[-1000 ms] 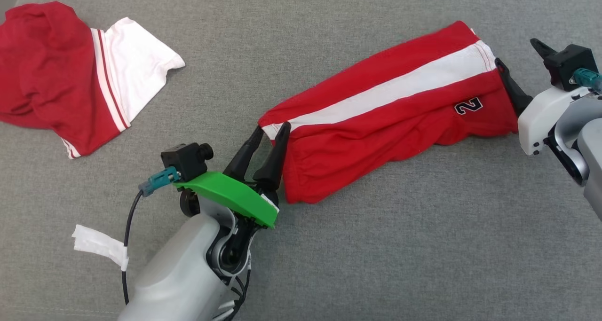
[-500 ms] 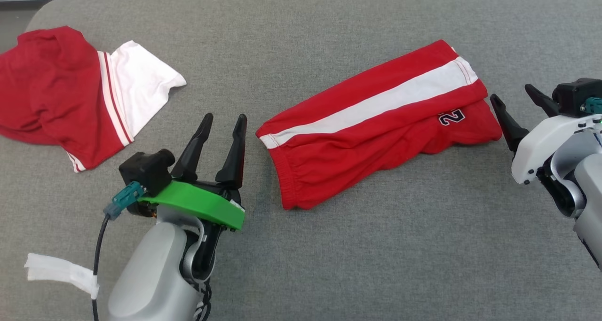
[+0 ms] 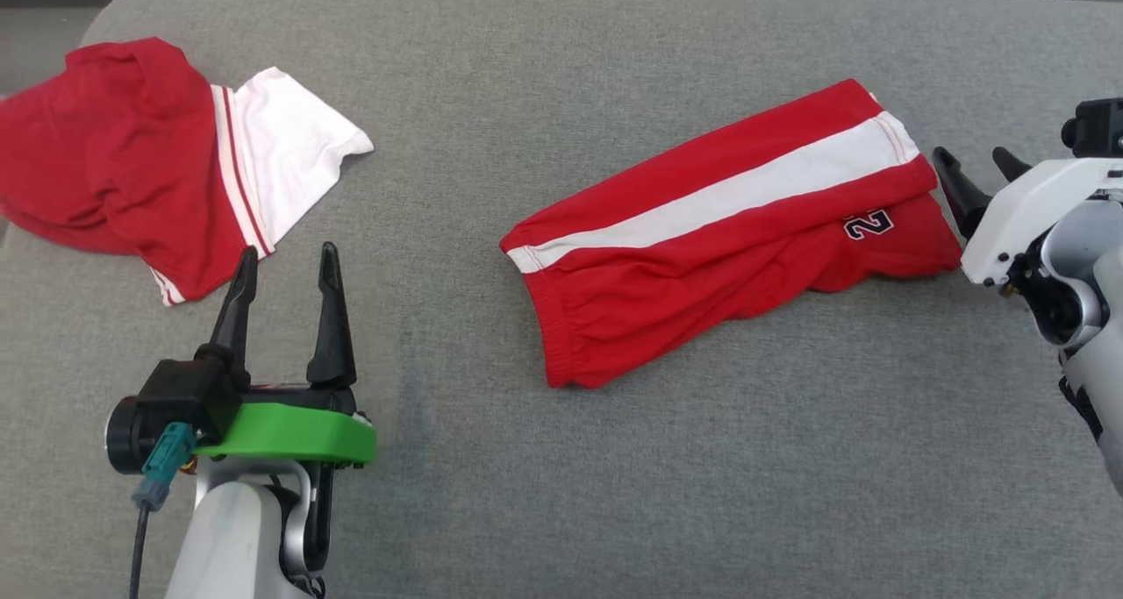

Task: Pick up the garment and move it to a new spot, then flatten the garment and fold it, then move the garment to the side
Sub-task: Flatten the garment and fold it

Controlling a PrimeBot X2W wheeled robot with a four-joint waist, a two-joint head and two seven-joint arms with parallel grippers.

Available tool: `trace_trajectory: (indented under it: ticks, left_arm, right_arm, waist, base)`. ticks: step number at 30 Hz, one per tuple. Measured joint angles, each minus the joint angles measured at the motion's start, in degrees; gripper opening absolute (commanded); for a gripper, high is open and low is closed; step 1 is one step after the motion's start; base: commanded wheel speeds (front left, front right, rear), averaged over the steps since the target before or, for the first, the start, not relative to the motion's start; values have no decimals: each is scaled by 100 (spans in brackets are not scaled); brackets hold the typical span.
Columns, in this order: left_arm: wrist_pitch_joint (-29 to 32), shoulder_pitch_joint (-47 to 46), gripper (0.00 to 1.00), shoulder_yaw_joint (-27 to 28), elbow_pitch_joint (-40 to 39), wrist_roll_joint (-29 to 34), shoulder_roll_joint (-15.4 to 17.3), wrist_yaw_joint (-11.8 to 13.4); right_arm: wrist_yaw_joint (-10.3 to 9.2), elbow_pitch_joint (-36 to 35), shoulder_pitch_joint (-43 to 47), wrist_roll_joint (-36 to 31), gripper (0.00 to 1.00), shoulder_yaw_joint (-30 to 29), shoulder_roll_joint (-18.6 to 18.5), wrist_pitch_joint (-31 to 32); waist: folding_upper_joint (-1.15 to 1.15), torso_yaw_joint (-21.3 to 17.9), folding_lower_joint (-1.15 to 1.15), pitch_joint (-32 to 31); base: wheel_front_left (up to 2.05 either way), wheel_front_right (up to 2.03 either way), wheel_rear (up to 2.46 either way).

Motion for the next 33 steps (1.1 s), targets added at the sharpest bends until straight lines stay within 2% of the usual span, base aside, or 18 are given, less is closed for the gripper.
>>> trace_trajectory:
  ticks: [5, 12, 22, 23, 24, 25, 26, 30, 33]
  left_arm:
    - [0, 215, 100, 66, -215, 1, -4, 164]
    - [0, 364, 100, 55, -352, -110, -7, 199]
    - [0, 416, 100, 4, -333, -258, -5, 191]
    - [0, 416, 100, -7, -334, -259, -7, 191]
    - [0, 416, 100, -18, -335, -259, -7, 191]
    - [0, 416, 100, -24, -336, -259, -7, 188]
    - [0, 416, 100, -26, -336, -259, -7, 186]
    - [0, 417, 100, -7, -322, -247, -9, 157]
    - [0, 418, 100, 23, -290, -229, -9, 137]
  right_arm:
    - [0, 606, -449, -115, 100, -420, 144, 723]
    - [-2, 1414, -789, -589, 100, -889, 301, 1151]
    - [-33, 1798, -1014, -1167, 100, -821, 535, 1780]
    - [-34, 1777, -1011, -1203, 96, -776, 543, 1825]
    - [-34, 1742, -1001, -1234, 45, -738, 541, 1844]
    - [-33, 1696, -978, -1289, 16, -701, 534, 1847]
    - [-27, 1645, -949, -1362, 0, -649, 530, 1837]
    - [11, 1472, -799, -1583, 0, -635, 520, 1524]
    - [11, 1390, -669, -1659, 0, -831, 477, 1256]
  waist:
    - [0, 203, 0, 97]
    - [0, 516, 0, 240]
    - [0, 673, 0, 350]
    - [0, 667, 0, 348]
    - [0, 657, 0, 345]
    - [0, 644, 0, 343]
    - [0, 628, 0, 340]
    - [0, 547, 0, 317]
    - [0, 462, 0, 268]
  base:
    - [0, 0, 0]
    - [0, 0, 0]
    - [0, 0, 0]
    - [0, 0, 0]
    - [0, 0, 0]
    - [0, 0, 0]
    - [0, 0, 0]
    - [0, 0, 0]
    - [0, 0, 0]
